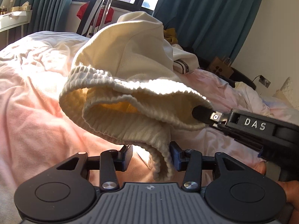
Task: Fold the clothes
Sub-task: 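Grasp one ribbed cuff with the left tool while the right tool grasps the other cuff, then lift the sweatpants by both cuffs and swing them over the bed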
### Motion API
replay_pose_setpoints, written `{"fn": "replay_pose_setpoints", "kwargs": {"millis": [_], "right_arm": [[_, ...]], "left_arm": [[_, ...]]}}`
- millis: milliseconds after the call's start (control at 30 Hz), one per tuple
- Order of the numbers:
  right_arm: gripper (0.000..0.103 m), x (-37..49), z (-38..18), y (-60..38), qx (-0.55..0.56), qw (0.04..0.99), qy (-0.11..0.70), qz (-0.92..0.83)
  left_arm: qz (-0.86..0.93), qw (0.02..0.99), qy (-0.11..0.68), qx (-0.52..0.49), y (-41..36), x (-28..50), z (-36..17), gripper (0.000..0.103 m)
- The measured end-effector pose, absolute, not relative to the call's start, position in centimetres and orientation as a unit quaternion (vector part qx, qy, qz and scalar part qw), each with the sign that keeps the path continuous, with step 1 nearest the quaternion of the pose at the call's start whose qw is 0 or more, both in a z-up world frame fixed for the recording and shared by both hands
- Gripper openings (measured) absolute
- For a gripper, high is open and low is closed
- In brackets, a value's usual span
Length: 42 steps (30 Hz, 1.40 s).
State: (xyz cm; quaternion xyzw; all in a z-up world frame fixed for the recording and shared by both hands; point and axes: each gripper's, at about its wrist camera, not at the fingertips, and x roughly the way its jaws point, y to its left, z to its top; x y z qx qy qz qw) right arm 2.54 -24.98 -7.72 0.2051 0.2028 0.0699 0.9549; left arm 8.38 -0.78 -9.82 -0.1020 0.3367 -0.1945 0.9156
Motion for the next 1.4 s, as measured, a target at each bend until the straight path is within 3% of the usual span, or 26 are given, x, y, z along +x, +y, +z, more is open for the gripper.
{"fn": "replay_pose_setpoints", "kwargs": {"millis": [67, 167, 200, 433, 667, 833, 1000, 1200, 1367, 1400], "right_arm": [[0.013, 2.6, -7.1, -25.4, 0.208, 0.957, 0.193, 0.058], [0.012, 4.3, -4.4, -24.1, 0.181, 0.967, 0.167, 0.062], [0.012, 5.0, -3.4, -23.5, 0.168, 0.971, 0.156, 0.066], [0.011, 10.3, 4.2, -18.8, 0.077, 0.989, 0.083, 0.093], [0.011, 20.6, 10.2, -6.6, -0.049, 0.983, 0.053, 0.166], [0.011, 28.0, 8.2, 2.4, -0.111, 0.963, 0.092, 0.226], [0.010, 32.6, 1.8, 11.2, -0.196, 0.936, 0.115, 0.269], [0.011, 35.0, -5.3, 15.3, -0.191, 0.921, 0.173, 0.293], [0.021, 33.9, -3.2, 13.4, -0.148, 0.916, 0.170, 0.332], [0.023, 33.4, -2.5, 12.9, -0.141, 0.912, 0.175, 0.342]], "left_arm": [[-0.197, 0.917, 0.332, -0.104, -1.1, 8.5, -9.9, 0.046], [-0.208, 0.919, 0.310, -0.127, -0.7, 8.4, -9.4, 0.022], [-0.208, 0.920, 0.303, -0.136, -0.3, 8.3, -9.0, 0.020], [-0.197, 0.923, 0.217, -0.248, 5.6, 7.7, -5.1, 0.018], [-0.145, 0.923, 0.134, -0.330, 13.2, 7.7, -3.1, 0.017], [-0.087, 0.908, 0.123, -0.391, 18.9, 9.3, -4.3, 0.017], [-0.035, 0.898, 0.134, -0.417, 23.9, 11.1, -6.0, 0.017], [0.000, 0.886, 0.153, -0.437, 27.3, 12.2, -8.1, 0.018], [-0.009, 0.871, 0.158, -0.465, 27.9, 11.1, -8.8, 0.023], [-0.008, 0.869, 0.159, -0.468, 28.2, 11.1, -8.8, 0.028]]}}
